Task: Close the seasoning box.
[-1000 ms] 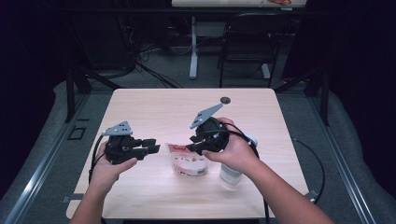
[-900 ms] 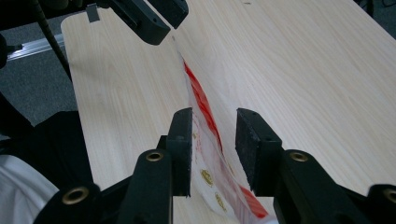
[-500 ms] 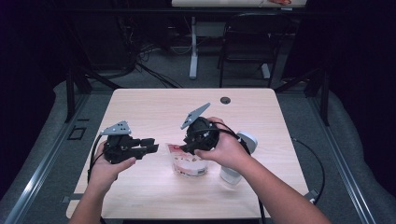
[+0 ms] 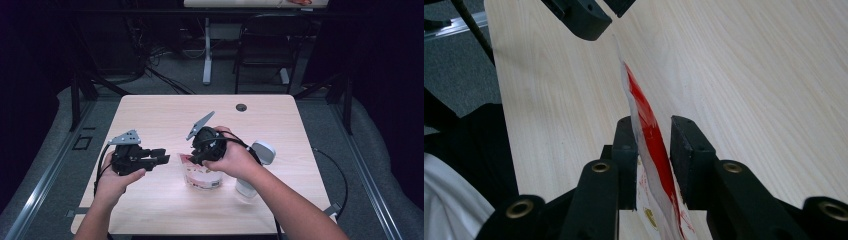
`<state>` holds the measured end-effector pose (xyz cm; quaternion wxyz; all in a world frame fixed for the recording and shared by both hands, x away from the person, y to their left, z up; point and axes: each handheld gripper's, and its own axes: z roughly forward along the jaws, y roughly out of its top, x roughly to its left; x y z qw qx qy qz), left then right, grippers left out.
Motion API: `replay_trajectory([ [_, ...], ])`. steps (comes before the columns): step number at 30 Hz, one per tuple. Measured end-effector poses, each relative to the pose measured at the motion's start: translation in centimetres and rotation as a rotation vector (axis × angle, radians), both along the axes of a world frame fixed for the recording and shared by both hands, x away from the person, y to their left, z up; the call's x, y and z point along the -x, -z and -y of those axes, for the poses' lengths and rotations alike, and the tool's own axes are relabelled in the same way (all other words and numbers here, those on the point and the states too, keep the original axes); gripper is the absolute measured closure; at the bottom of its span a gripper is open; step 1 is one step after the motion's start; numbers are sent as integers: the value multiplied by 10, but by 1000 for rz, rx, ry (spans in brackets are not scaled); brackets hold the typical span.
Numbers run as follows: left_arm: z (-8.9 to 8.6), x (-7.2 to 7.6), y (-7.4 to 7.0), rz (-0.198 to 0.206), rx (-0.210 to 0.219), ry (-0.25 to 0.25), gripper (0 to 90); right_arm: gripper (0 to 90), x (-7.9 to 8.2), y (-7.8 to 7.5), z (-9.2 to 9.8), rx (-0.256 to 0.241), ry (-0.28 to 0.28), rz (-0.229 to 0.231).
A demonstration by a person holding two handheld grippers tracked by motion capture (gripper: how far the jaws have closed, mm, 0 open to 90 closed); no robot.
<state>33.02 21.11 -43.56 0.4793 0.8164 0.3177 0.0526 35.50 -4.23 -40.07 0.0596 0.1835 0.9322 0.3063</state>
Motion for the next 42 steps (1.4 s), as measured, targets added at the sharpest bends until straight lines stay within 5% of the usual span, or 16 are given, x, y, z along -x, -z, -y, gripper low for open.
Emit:
replay_trajectory([
  [25,2,0,1,-3,-4,5,655,891,-6,3,-3,9,-32,-31],
  [42,2,-1,3,-1,-8,6,652,900,-9,2,-5,24,-52,-19],
])
